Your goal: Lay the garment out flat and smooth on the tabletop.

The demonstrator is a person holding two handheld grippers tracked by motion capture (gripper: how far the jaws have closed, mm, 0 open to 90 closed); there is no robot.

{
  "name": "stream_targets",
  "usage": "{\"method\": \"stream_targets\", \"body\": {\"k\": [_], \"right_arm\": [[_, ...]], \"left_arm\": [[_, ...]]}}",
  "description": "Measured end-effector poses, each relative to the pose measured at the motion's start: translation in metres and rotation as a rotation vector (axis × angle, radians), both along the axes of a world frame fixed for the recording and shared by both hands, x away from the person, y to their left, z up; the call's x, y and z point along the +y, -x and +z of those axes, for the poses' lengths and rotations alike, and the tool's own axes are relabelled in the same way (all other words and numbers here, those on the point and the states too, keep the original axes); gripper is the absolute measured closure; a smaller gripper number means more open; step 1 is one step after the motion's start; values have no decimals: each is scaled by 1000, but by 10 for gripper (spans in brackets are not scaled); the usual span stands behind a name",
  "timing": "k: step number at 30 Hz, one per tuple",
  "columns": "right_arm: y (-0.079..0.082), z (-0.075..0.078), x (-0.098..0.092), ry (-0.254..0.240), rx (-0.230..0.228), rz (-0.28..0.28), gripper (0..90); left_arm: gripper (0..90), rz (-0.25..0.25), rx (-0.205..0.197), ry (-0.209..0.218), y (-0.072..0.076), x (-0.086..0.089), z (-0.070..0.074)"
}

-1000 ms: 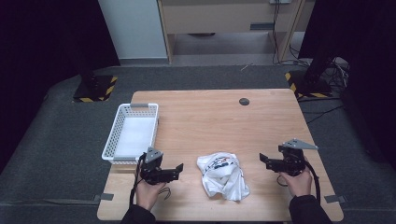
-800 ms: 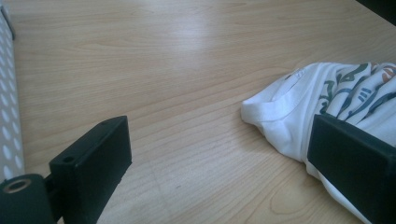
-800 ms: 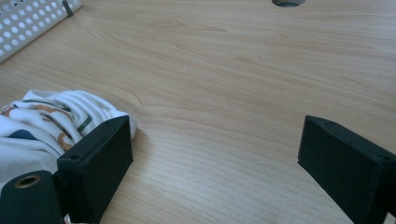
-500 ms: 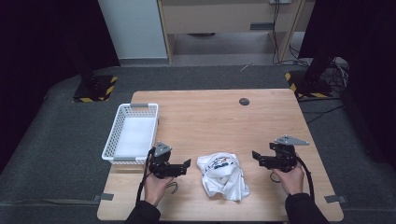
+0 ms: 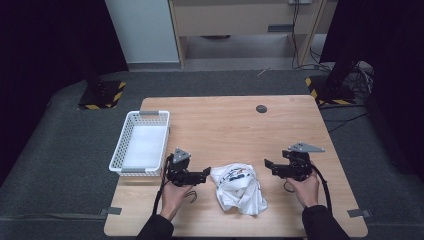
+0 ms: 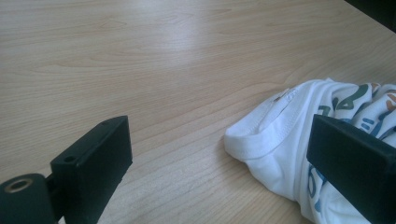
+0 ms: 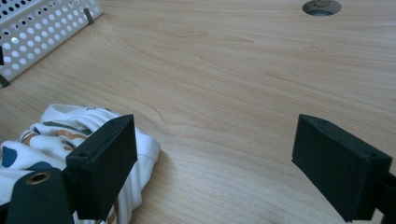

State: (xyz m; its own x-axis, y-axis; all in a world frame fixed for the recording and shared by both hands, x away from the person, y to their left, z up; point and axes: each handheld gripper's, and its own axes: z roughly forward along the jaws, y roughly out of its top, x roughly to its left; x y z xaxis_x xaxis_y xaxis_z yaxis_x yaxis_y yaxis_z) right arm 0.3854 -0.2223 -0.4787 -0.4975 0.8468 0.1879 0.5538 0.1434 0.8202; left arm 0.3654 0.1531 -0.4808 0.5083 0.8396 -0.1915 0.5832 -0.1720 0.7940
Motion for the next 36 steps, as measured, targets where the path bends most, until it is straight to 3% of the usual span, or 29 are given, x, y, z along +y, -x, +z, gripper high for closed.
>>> {"method": "stream_targets", "body": {"k": [11, 17, 26, 36], "right_arm": [[-7, -4, 9, -16, 20, 25, 181], [-12, -11, 24, 0, 42, 62, 226], [-14, -20, 33, 1, 81, 90, 286], [-15, -30, 38, 1, 127, 111, 319]], "left_arm": [[80, -14, 2, -3, -8, -9, -6], [107, -33, 28, -14, -10, -15, -11], [149, -49, 61, -65, -10, -22, -20], [215, -59, 105, -43, -13, -20, -32]]}}
